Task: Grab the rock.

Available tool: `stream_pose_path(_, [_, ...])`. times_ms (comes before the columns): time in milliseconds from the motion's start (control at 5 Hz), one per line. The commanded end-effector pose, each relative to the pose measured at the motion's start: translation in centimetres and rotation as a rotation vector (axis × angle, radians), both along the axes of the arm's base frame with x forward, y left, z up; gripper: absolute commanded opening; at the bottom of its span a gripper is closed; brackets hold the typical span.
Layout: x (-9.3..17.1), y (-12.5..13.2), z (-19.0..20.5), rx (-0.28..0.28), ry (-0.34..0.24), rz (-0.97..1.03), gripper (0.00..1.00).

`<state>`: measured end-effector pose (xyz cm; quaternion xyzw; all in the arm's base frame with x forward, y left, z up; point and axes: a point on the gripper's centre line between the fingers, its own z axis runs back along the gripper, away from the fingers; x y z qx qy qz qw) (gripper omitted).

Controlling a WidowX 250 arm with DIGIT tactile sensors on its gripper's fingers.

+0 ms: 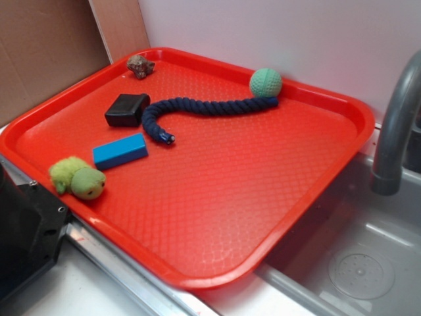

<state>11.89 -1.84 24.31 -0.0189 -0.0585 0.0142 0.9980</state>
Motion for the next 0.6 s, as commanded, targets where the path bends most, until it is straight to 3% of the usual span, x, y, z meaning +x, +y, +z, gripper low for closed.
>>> stream_pose_path(0, [0.0,0.0,0.0,0.000,0.000,0.000,1.00])
stream_pose_path(200, [2.8,2.5,-1.9,-0.008,-0.057,0.112,1.00])
stream_pose_path(400, [7.5,5.7,-3.8,0.023,-0.119,0.249,1.00])
